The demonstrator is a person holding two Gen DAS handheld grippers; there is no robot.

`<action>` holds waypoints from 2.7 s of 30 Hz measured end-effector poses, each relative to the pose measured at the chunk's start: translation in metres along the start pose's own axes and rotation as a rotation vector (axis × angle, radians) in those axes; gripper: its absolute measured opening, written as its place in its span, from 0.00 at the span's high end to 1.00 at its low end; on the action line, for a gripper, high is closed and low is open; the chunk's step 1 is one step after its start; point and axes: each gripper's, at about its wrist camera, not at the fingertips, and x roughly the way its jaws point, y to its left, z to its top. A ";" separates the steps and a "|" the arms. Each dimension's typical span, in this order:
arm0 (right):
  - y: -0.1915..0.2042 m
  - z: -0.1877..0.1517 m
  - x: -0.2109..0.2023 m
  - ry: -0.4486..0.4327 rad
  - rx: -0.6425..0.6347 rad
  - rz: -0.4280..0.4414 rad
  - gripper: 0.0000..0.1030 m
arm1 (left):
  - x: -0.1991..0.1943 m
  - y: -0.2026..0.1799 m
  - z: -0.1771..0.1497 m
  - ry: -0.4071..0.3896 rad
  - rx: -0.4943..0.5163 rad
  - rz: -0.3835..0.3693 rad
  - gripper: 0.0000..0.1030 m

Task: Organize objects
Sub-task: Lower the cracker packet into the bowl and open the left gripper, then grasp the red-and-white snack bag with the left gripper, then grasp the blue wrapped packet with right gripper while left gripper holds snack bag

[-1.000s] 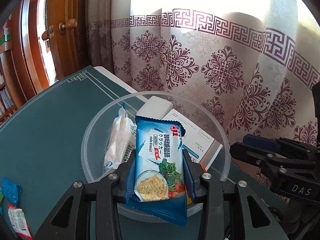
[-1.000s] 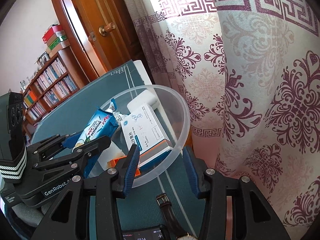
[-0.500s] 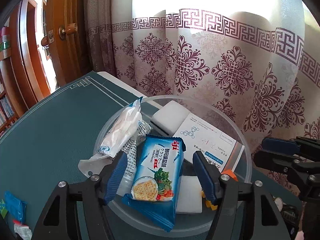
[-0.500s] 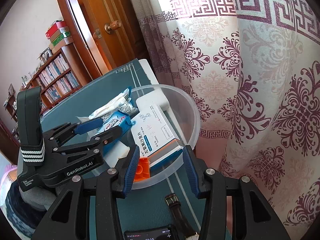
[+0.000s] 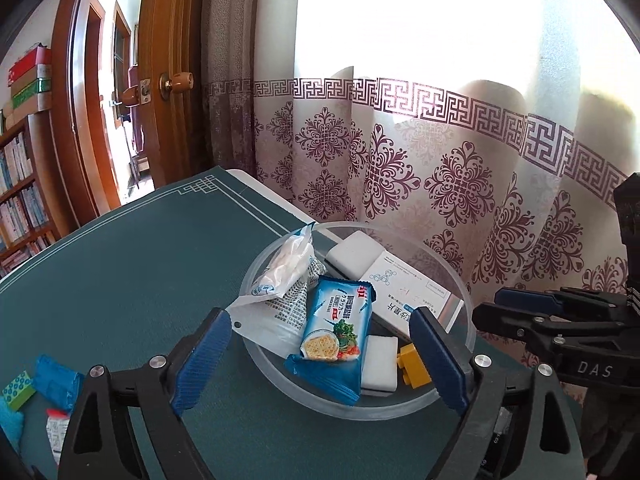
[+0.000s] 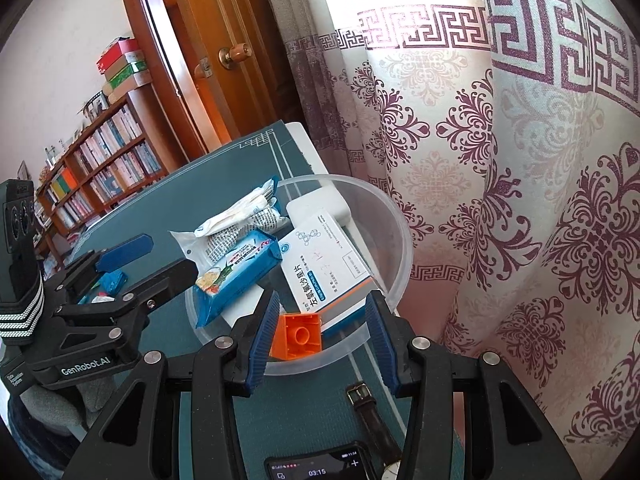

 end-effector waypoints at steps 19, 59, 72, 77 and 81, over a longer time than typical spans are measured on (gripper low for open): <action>0.062 -0.006 -0.008 0.004 -0.073 0.075 0.33 | -0.062 0.044 -0.026 -0.042 -0.077 0.273 0.01; 0.194 -0.065 0.055 0.168 -0.242 0.232 0.15 | -0.060 0.195 -0.113 0.136 -0.343 0.407 0.03; 0.215 -0.048 0.078 0.172 -0.253 0.262 0.23 | -0.050 0.200 -0.120 0.157 -0.369 0.325 0.58; 0.243 -0.032 0.099 0.167 -0.300 0.299 0.26 | -0.070 0.199 -0.127 0.110 -0.397 0.355 0.58; 0.271 -0.019 0.123 0.180 -0.352 0.333 0.26 | -0.087 0.203 -0.133 0.079 -0.425 0.419 0.58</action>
